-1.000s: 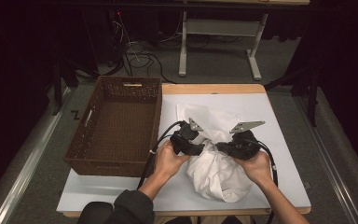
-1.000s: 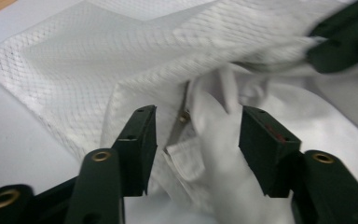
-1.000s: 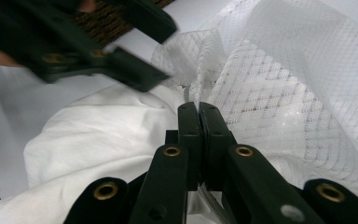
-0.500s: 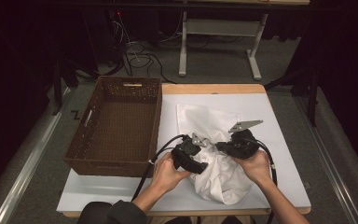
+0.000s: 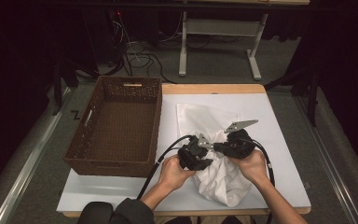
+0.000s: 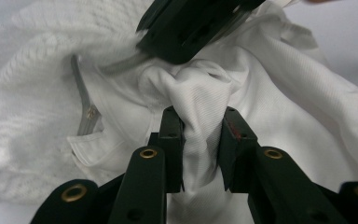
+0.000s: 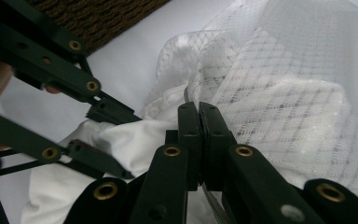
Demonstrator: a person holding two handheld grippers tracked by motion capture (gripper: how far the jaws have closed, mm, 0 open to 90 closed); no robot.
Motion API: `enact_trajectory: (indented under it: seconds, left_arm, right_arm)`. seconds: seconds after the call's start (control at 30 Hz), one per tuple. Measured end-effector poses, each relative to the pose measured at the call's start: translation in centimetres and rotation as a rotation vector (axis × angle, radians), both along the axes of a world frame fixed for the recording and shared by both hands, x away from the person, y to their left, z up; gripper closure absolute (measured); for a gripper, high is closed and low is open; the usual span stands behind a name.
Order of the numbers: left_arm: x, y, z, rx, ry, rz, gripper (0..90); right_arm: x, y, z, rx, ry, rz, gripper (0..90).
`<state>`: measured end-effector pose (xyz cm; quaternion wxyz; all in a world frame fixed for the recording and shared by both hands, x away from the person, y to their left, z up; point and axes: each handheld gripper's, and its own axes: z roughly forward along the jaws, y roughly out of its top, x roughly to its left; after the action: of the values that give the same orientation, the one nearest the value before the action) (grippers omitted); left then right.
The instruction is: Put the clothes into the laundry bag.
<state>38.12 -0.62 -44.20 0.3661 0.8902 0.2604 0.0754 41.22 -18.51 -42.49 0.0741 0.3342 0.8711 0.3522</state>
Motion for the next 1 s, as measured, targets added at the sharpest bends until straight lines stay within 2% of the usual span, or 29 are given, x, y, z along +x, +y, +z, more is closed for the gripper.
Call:
enact_trajectory:
  seconds: [0.03,0.13,0.23,0.3,0.4,0.5,0.53,0.67,0.83,0.9,1.0]
  left_arm:
    - [0.0,-0.1,0.2,0.005,-0.013,-0.004,72.9]
    - [0.8,-0.2,0.1,-0.007,-0.005,0.019,72.9]
    - [2.2,-0.2,-0.7,-0.022,0.024,0.080,72.8]
    - [3.3,-0.3,-1.4,-0.011,0.032,0.134,72.9]
    - [4.6,-0.2,-2.1,-0.022,0.059,0.200,73.0]
    - [5.3,-0.3,-2.4,-0.019,0.051,0.249,73.1]
    - [5.4,-0.4,-2.4,-0.019,0.041,0.259,73.0]
    - [5.0,-0.5,-2.2,-0.008,0.023,0.271,69.6]
    - [3.8,0.6,-1.2,-0.006,-0.003,0.257,49.7]
    - [3.2,1.3,-0.8,-0.006,0.001,0.249,43.1]
    - [2.3,2.1,-0.6,-0.022,0.023,0.231,38.4]
  right_arm:
    - [0.0,0.0,0.1,0.002,0.001,0.002,90.0]
    - [-0.2,0.0,0.5,0.014,-0.012,0.011,90.0]
    - [-0.4,-0.2,0.7,0.022,-0.003,0.010,90.0]
    - [-0.4,-0.3,0.6,0.015,0.003,0.018,90.0]
    - [-0.7,-0.3,0.4,-0.001,0.005,0.040,90.0]
    - [-1.0,-0.2,0.1,-0.015,0.009,0.042,90.0]
    - [-1.0,-0.2,0.0,-0.024,0.005,0.047,90.0]
    - [-0.7,-0.6,-0.1,-0.001,0.010,0.019,90.0]
    - [-0.5,-1.0,0.0,-0.004,0.001,-0.005,90.0]
    - [-0.4,-1.2,-0.1,0.001,-0.004,-0.009,90.0]
    - [-0.4,-1.1,-0.1,0.002,-0.004,-0.009,90.0]
